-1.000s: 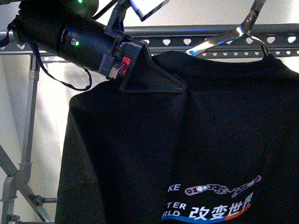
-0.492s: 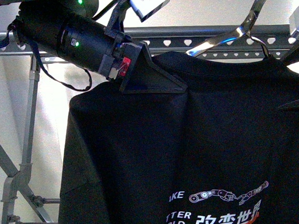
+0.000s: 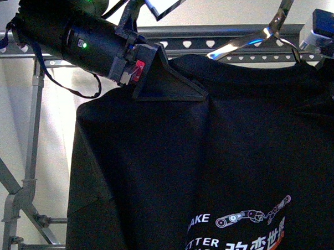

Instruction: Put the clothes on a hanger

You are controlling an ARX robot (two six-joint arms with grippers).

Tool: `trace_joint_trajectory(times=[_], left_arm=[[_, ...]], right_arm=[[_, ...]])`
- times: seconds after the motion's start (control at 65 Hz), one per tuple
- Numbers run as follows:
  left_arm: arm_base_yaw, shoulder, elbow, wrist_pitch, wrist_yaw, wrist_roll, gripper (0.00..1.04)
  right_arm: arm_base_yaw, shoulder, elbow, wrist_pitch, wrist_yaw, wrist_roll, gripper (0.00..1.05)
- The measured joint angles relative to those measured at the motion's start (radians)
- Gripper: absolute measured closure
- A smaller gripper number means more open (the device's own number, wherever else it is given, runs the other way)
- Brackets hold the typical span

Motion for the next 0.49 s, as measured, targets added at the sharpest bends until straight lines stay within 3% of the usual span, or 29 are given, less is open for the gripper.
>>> trace_joint_trajectory(times=[0.185,0.246,0.492], left_arm=[[-0.003,0.000,-0.001,0.000,-0.004,-0.011,1.00],[-0.003,0.000,-0.001,0.005,0.003,-0.016,0.81],[0.000,-0.010,-0.001,0.006,0.022,-0.015,0.40]], right_arm=[[-0.050,-0.031,-0.060,0.003,-0.061,-0.011,0.91],[-0.068,-0.057,-0.074,-0.025,-0.097,-0.035,1.02],[-0.114,-0.131,-0.087,-0.194,-0.054,-0.074,1.02]])
